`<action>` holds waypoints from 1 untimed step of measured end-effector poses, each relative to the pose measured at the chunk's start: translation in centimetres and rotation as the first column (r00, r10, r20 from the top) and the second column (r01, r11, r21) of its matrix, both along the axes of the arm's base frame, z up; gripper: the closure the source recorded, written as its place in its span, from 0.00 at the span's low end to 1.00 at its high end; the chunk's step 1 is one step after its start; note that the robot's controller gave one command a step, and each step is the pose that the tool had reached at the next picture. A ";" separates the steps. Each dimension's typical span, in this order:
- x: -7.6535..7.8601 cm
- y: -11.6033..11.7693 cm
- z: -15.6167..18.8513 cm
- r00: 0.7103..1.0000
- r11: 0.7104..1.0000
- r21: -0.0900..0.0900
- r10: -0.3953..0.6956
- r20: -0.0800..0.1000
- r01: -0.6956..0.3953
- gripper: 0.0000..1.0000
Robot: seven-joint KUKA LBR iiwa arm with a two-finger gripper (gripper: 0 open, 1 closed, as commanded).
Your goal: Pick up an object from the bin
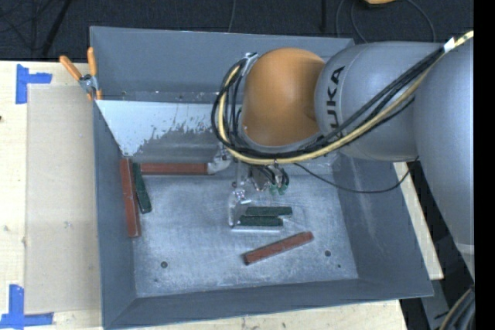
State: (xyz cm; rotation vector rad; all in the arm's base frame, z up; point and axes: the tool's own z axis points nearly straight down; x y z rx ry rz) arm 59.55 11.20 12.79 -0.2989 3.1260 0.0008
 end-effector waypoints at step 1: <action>0.0 -1.2 0.5 1.000 1.000 0.000 0.000 0.008 0.000 0.00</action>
Offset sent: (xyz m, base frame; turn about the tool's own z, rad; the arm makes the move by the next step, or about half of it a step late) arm -0.0097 -0.0166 -0.0579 -0.2029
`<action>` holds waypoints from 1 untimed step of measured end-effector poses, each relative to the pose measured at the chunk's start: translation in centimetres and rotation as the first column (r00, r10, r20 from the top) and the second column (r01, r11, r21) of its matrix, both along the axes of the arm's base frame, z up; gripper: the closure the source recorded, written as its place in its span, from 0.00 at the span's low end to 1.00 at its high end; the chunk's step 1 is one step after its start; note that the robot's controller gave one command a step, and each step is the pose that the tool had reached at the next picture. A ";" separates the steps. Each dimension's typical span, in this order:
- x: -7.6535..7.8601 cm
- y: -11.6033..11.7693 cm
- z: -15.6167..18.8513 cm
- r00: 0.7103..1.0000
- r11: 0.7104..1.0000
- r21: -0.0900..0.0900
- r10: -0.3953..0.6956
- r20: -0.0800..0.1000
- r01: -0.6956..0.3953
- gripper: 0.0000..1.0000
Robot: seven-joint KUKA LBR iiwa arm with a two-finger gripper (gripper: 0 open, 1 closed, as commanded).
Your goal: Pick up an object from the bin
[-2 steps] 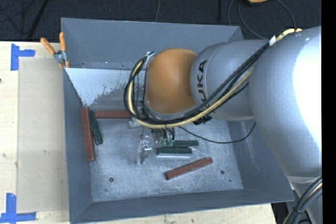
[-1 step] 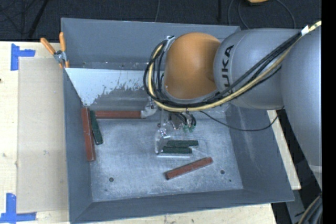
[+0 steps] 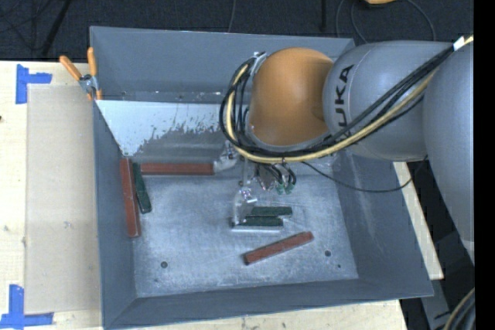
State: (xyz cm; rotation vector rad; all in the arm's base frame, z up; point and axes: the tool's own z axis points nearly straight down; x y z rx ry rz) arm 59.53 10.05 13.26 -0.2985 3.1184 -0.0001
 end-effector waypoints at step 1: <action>-0.8 -0.2 -3.9 0.992 0.992 -0.001 0.123 -0.008 -0.123 0.00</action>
Offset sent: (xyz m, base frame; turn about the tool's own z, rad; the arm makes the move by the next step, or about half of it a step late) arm -0.0171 -0.0673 -0.0626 -0.1940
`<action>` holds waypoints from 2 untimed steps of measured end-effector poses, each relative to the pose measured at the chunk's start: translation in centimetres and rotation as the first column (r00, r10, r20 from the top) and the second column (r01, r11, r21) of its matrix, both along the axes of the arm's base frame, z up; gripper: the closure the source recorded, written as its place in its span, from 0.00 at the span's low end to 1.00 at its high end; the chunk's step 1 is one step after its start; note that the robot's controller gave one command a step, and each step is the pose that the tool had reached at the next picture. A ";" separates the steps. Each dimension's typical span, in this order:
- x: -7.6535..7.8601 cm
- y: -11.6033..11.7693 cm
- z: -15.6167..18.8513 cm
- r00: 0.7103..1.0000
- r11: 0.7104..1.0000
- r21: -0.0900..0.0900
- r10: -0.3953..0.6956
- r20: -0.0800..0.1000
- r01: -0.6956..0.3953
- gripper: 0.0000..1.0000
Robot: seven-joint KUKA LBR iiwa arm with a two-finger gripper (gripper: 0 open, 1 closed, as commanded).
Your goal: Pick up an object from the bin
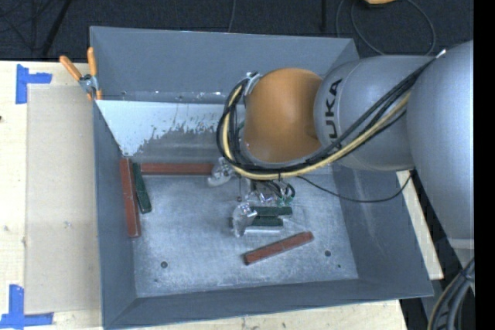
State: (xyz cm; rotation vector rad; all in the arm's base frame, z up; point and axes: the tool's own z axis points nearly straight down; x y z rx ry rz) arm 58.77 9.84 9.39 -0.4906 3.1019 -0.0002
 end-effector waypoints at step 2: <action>-0.3 -6.3 -1.6 0.998 0.998 0.005 0.067 0.020 -0.067 1.00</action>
Offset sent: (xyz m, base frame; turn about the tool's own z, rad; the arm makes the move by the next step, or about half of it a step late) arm 0.0000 0.0000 0.0000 0.0000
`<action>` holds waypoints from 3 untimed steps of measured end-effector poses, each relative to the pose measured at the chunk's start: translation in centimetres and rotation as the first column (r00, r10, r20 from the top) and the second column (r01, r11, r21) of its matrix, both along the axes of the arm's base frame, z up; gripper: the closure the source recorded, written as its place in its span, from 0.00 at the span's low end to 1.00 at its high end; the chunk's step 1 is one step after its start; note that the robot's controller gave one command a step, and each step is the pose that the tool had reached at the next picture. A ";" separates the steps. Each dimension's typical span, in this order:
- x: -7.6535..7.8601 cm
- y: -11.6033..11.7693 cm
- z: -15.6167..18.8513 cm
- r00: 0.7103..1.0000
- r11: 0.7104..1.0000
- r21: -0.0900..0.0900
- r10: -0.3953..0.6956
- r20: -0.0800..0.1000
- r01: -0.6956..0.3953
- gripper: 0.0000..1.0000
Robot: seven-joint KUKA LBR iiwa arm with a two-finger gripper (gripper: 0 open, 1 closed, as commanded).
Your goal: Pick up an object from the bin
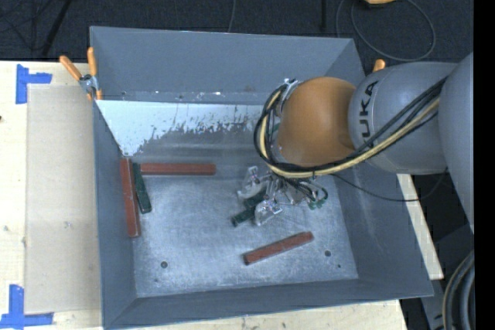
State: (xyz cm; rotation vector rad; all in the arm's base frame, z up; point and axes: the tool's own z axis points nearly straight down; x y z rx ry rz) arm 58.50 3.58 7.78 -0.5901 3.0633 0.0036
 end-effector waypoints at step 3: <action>-2.4 1.4 12.7 0.997 0.997 -0.006 -0.077 -0.022 0.077 1.00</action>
Offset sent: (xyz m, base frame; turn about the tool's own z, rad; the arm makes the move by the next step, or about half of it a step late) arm 0.0000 0.0000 0.0000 0.0000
